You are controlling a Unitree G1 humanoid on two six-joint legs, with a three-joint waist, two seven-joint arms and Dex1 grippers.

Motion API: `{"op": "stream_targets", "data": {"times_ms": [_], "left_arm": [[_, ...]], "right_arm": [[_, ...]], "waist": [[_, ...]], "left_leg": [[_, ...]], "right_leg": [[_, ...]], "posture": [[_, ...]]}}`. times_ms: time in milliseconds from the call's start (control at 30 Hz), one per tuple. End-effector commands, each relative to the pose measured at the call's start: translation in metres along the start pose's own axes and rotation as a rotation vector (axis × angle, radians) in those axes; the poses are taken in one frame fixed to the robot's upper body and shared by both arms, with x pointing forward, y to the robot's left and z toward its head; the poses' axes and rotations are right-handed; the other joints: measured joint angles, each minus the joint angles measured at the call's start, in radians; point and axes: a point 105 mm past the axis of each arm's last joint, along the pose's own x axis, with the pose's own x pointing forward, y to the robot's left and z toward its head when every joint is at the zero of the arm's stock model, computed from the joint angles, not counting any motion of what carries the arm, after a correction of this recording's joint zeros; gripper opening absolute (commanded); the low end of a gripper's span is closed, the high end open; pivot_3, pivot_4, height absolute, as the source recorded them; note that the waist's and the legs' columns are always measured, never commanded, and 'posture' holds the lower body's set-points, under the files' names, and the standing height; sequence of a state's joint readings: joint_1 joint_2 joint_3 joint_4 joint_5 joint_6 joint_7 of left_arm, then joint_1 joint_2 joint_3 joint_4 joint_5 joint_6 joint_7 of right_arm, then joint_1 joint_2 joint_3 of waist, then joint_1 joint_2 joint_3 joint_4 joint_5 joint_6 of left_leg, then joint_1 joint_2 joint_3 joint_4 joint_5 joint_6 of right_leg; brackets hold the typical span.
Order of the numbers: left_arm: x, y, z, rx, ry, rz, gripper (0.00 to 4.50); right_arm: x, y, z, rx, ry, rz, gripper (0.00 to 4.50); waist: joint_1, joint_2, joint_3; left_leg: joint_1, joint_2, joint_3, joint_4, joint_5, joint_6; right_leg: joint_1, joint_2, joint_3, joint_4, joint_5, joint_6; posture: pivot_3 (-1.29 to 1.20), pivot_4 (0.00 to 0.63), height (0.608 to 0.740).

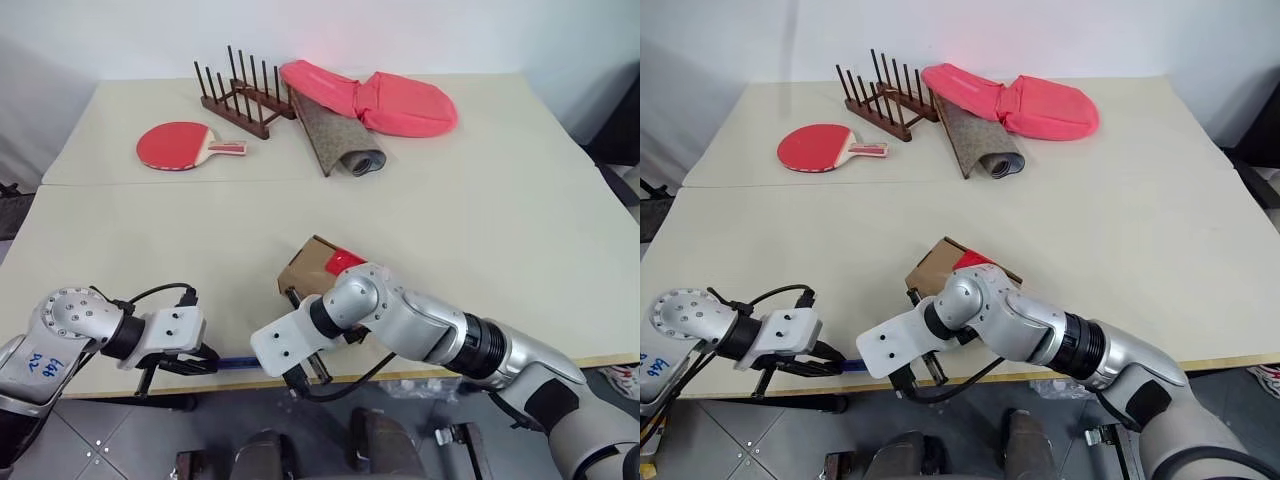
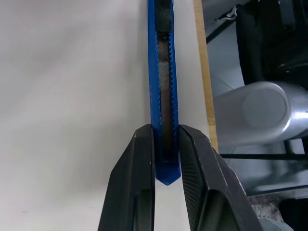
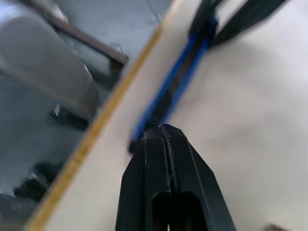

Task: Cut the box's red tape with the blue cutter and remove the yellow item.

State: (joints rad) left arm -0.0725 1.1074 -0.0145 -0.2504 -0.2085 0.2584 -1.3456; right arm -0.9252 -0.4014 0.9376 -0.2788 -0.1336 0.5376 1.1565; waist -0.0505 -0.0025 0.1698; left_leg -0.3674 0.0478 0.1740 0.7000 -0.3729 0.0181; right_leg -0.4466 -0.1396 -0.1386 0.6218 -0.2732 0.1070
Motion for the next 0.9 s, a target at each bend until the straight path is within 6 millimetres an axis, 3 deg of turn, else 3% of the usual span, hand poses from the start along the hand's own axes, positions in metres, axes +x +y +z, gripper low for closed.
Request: {"op": "stream_targets", "data": {"times_ms": [33, 267, 467, 633, 900], "left_arm": [[0.001, -0.007, -0.006, -0.025, 0.021, -0.038, 0.44], [0.002, -0.007, -0.007, -0.034, 0.024, -0.032, 0.44], [0.005, -0.005, -0.008, -0.067, 0.029, -0.015, 0.44], [0.007, -0.005, -0.004, -0.079, 0.016, -0.013, 0.44], [0.008, -0.005, -0.003, -0.080, 0.013, -0.016, 0.44]], "right_arm": [[0.005, -0.001, -0.003, -0.065, 0.025, -0.009, 0.03], [0.007, -0.003, -0.003, -0.075, 0.012, -0.011, 0.03], [-0.008, -0.016, 0.010, -0.114, -0.017, -0.055, 0.03], [-0.012, -0.004, 0.016, -0.115, -0.049, -0.012, 0.03], [0.002, 0.011, 0.007, -0.116, -0.023, 0.037, 0.03]], "waist": [[-0.006, 0.000, 0.000], [-0.006, 0.000, 0.000], [-0.006, 0.000, 0.000], [-0.005, 0.000, 0.000], [-0.004, 0.000, 0.000]], "left_leg": [[0.000, 0.000, 0.000, 0.000, 0.000, -0.001], [0.001, 0.002, 0.000, 0.000, 0.000, -0.002], [0.001, 0.002, 0.000, 0.000, 0.000, -0.002], [0.001, 0.002, 0.000, 0.000, 0.000, -0.002], [0.002, 0.002, 0.001, 0.001, 0.000, -0.003]], "right_leg": [[0.000, 0.001, 0.000, 0.000, 0.000, -0.001], [0.000, 0.003, 0.001, 0.000, -0.001, -0.001], [0.000, 0.003, 0.001, 0.000, -0.002, -0.003], [0.000, 0.003, 0.002, 0.001, -0.002, -0.003], [0.000, 0.004, 0.002, 0.001, -0.002, -0.003]], "posture": [[0.00, 0.150, 0.740], [0.00, 0.150, 0.740], [0.00, 0.150, 0.740], [0.00, 0.150, 0.740], [0.00, 0.150, 0.740]]}}
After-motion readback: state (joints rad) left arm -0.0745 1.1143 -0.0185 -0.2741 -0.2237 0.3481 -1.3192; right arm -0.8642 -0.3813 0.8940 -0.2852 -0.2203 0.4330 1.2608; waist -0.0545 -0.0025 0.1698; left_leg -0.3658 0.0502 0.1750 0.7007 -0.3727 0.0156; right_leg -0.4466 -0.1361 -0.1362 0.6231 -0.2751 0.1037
